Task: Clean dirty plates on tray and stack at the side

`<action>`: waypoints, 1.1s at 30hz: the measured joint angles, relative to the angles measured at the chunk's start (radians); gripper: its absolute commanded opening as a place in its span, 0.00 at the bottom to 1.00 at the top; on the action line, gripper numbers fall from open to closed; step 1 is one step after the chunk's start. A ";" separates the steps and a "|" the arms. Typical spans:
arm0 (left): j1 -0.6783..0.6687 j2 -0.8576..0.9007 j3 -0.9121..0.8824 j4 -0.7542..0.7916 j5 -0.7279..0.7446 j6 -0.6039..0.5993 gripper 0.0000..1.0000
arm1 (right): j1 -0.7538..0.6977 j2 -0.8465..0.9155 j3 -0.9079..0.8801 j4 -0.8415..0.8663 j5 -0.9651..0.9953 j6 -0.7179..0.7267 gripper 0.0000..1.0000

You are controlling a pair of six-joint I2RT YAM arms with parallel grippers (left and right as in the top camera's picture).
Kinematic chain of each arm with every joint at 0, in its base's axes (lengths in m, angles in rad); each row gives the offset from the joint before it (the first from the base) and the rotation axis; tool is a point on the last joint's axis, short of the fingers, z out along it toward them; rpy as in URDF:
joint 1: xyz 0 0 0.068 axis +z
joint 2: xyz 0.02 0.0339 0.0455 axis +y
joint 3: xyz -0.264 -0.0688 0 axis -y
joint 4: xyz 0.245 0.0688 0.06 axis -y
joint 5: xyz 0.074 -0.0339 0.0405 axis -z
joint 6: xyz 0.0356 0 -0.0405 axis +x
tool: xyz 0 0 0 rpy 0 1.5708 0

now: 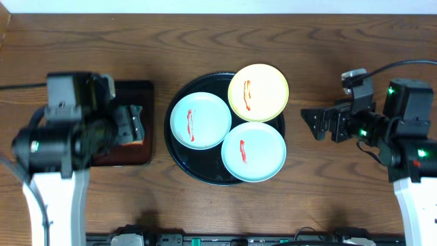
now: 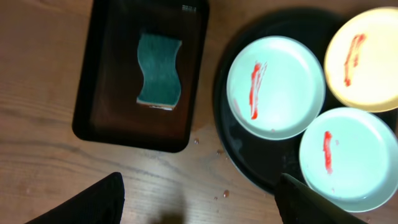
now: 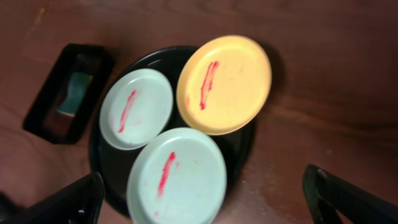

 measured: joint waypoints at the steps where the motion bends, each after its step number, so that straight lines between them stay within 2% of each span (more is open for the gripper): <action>1: 0.000 0.028 0.001 -0.004 0.000 0.000 0.78 | 0.000 0.018 0.000 0.006 -0.015 0.012 0.98; 8: 0.000 0.163 0.002 0.002 0.001 0.000 0.78 | 0.037 0.097 0.001 0.093 -0.039 0.077 0.89; 13: 0.000 0.236 0.003 0.040 -0.003 0.033 0.79 | 0.183 0.176 0.023 0.159 0.035 0.182 0.84; 15: 0.000 0.254 0.023 0.055 -0.016 0.031 0.84 | 0.258 0.235 0.067 0.153 0.089 0.224 0.81; 20: 0.001 0.266 0.143 0.062 -0.079 0.004 0.84 | 0.413 0.435 0.260 0.073 0.227 0.354 0.53; 21: 0.001 0.264 0.168 0.055 -0.101 -0.010 0.84 | 0.431 0.468 0.290 0.062 0.249 0.382 0.51; 25: 0.001 0.256 0.199 0.018 -0.183 -0.060 0.84 | 0.510 0.605 0.373 0.039 0.355 0.535 0.46; 33: 0.001 0.257 0.199 -0.003 -0.229 -0.087 0.84 | 0.620 0.794 0.378 0.076 0.449 0.704 0.42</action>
